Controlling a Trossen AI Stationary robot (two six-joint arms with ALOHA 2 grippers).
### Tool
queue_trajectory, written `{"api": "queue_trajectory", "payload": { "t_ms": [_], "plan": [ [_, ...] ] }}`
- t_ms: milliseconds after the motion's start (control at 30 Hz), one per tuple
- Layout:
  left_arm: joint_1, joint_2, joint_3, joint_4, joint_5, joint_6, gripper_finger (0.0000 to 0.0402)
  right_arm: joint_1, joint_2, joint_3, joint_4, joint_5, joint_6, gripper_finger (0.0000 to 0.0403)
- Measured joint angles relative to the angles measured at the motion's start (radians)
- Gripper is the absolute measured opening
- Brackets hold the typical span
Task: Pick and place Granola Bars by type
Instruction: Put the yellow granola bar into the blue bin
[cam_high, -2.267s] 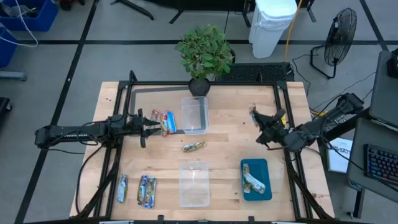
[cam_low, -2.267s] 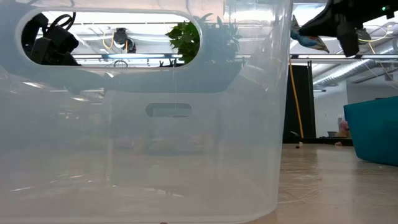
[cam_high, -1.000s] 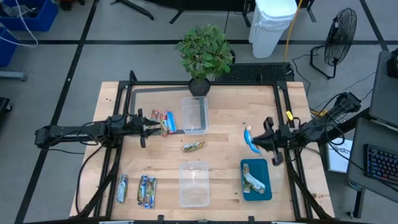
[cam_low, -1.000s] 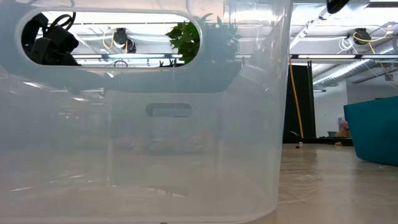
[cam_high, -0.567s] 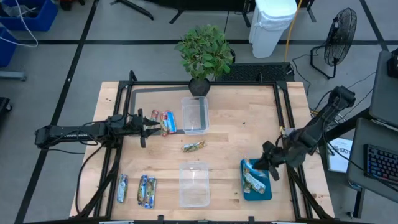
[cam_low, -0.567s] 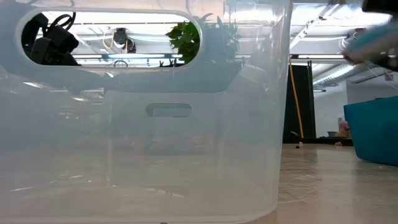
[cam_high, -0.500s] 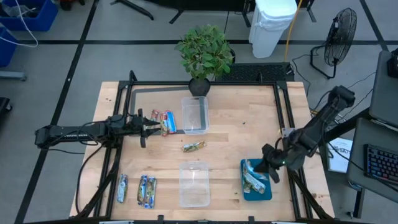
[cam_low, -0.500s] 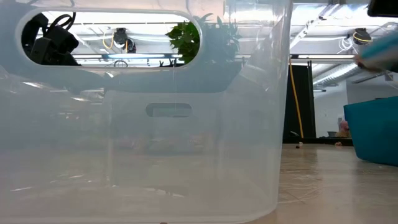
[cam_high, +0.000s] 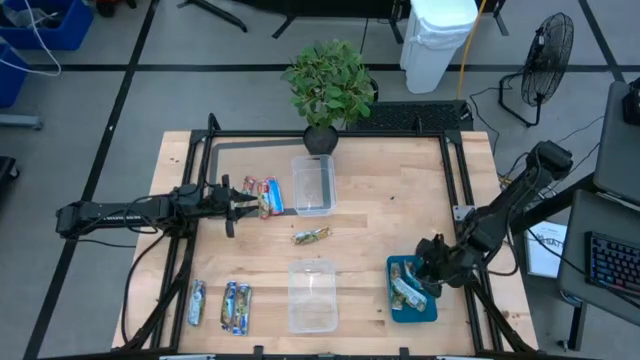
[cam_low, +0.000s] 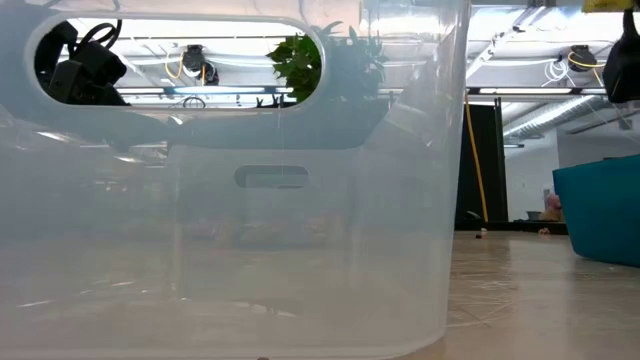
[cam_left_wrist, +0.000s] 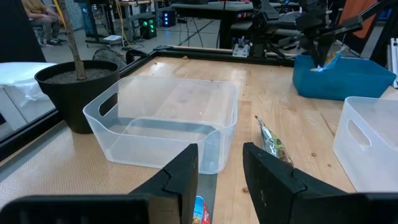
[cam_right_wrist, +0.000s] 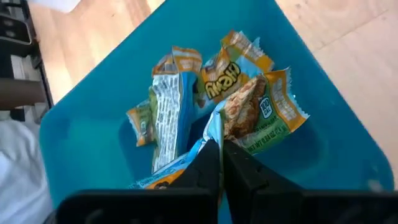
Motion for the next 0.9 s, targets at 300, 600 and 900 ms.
{"api": "queue_trajectory", "payload": {
  "t_ms": [300, 600, 900],
  "plan": [
    [0.000, 0.000, 0.000, 0.000, 0.000, 0.000, 0.0131, -0.021, 0.009, 0.000, 0.054, 0.001, -0.077, 0.0058],
    [0.000, 0.000, 0.000, 0.000, 0.000, 0.000, 0.0131, -0.022, 0.003, 0.000, 0.143, 0.117, -0.259, 0.0143],
    [0.000, 0.000, 0.000, 0.000, 0.000, 0.000, 0.0131, -0.126, -0.038, 0.001, 0.603, 0.429, -1.049, 0.0147]
  ]
}}
